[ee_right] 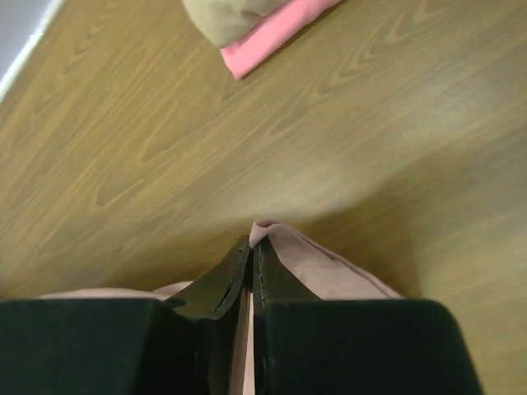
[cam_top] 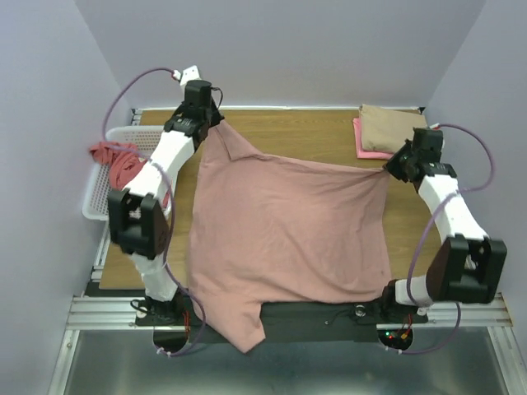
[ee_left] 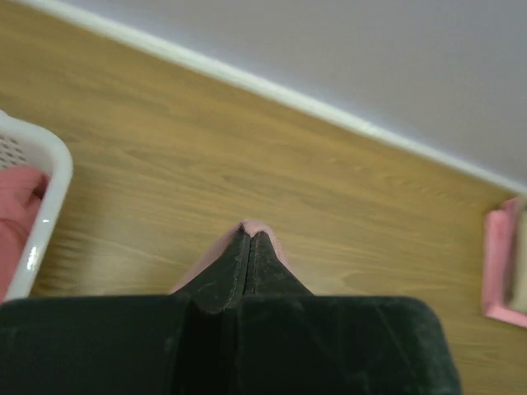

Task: Fold and stack the t-shirts
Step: Flatten the tshirt out

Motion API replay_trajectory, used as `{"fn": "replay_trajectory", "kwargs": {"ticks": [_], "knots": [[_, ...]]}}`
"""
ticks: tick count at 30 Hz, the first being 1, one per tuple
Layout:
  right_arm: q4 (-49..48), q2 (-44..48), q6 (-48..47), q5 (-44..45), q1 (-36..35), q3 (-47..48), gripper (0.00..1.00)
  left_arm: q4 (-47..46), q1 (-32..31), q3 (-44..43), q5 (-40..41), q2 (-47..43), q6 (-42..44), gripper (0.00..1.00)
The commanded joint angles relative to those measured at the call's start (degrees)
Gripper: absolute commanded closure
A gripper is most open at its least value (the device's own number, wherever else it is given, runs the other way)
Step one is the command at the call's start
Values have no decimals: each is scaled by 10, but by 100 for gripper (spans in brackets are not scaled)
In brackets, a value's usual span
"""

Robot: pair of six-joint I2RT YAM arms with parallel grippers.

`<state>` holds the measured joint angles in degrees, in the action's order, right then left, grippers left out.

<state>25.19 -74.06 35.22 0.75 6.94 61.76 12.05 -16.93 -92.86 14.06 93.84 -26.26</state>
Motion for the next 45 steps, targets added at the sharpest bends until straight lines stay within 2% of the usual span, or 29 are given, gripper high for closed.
{"fn": "replay_trajectory", "kwargs": {"ticks": [1, 2, 3, 4, 5, 6, 8, 9, 10, 11, 14, 15, 17, 22, 24, 25, 27, 28, 30, 31, 33, 34, 36, 41, 45], "knots": [[-124, -76, -10, -26, 0, 44, 88, -65, 22, -95, -59, 87, 27, 100], [-129, -137, -16, -41, 0, 57, 81, -52, 27, -125, -63, 152, 28, 100], [-129, -164, -28, -49, 0, 90, 81, -8, 30, -205, -61, 187, 31, 88], [-129, -187, -33, -58, 0, 105, 80, 22, 32, -255, -60, 224, 30, 66], [-129, -227, -50, -74, 0, 118, 57, 50, 37, -302, -60, 291, 33, 36], [-128, -238, -55, -85, 0, 143, 42, 108, 37, -397, -62, 322, 31, 2], [-130, -252, -64, -95, 0, 161, 20, 136, 39, -450, -76, 370, 36, 2], [-129, -249, -72, -98, -1, 165, 14, 136, 39, -452, -75, 366, 34, 1], [-128, -243, -74, -98, -1, 166, 13, 112, 39, -416, -81, 356, 32, 1], [-129, -235, -77, -100, -1, 161, 7, 91, 39, -384, -84, 319, 31, 1], [-128, -189, -82, -117, -1, 138, 7, 16, 38, -256, -109, 235, 26, 1], [-128, -160, -84, -128, -1, 98, 0, 10, 38, -217, -114, 203, 21, 1], [-128, -127, -84, -126, -2, 85, 0, 10, 36, -185, -114, 189, 22, 1], [-97, -30, -60, -105, -3, -27, 0, 60, 29, -73, -69, 74, -6, 1], [-87, 21, -52, -118, -5, -63, 0, 65, 21, 39, -57, -5, -33, 1], [-84, 37, -50, -123, -7, -98, 0, 56, 17, 121, -53, -34, -41, 2], [-65, 78, -46, -147, -12, -127, 0, 46, -2, 200, -46, -116, -62, 1], [-59, 88, -46, -156, -17, -152, 0, 35, -11, 271, -48, -141, -78, 1], [-45, 111, -43, -155, -42, -178, 0, 31, -33, 337, -48, -200, -115, 1], [-39, 115, -43, -146, -55, -188, 0, 27, -37, 396, -49, -215, -128, 1], [-34, 115, -43, -115, -95, -215, 0, 18, -42, 446, -56, -245, -143, 1], [-33, 104, -41, -110, -104, -223, 0, 0, -43, 481, -68, -248, -143, 1], [-34, 83, -37, -90, -122, -233, 0, -6, -43, 496, -70, -240, -147, 1], [-44, -12, -38, -44, -128, -213, 0, -34, -43, 494, -79, -170, -143, 2], [-53, -84, -32, 33, -128, -179, 0, -41, -38, 462, -70, -84, -132, 2]]}}
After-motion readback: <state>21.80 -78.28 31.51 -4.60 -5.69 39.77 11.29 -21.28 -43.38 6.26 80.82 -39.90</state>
